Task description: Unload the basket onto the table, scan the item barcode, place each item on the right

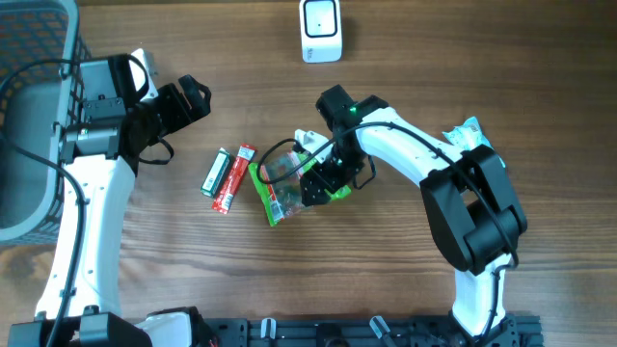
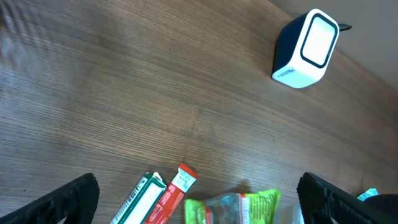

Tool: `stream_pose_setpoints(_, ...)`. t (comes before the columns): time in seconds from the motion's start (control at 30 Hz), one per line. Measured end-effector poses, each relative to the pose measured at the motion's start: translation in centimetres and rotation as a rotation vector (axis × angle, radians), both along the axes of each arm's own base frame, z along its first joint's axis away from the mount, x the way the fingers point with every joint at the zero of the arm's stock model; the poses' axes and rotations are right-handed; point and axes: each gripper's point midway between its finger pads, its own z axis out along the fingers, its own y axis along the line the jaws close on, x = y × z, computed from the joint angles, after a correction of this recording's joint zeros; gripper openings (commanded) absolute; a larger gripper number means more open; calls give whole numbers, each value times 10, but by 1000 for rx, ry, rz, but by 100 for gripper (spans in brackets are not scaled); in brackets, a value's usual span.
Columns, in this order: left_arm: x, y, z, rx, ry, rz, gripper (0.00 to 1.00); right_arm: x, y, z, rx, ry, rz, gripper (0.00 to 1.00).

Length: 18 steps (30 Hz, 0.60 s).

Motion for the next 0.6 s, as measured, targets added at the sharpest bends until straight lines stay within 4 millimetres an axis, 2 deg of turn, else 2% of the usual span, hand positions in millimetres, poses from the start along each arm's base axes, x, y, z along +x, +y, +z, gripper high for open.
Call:
stream_pose_setpoints(0.13, 0, 0, 0, 0, 0, 0, 100, -15, -6, 3, -30, 81, -23, 100)
stream_pose_setpoints(0.3, 0, 0, 0, 0, 0, 0, 100, -13, -6, 4, -35, 78, -39, 99)
stream_pose_setpoints(0.4, 0, 0, 0, 0, 0, 0, 100, -8, -14, 4, -76, 37, -39, 100)
stream_pose_setpoints(0.47, 0, 0, 0, 0, 0, 0, 100, 1, -24, 6, -114, -8, -51, 100)
stream_pose_setpoints(0.5, 0, 0, 0, 0, 0, 0, 100, 12, -30, 14, -105, -43, -77, 100)
stream_pose_setpoints(0.6, 0, 0, 0, 0, 0, 0, 100, 56, -28, 34, -31, -213, -130, 100)
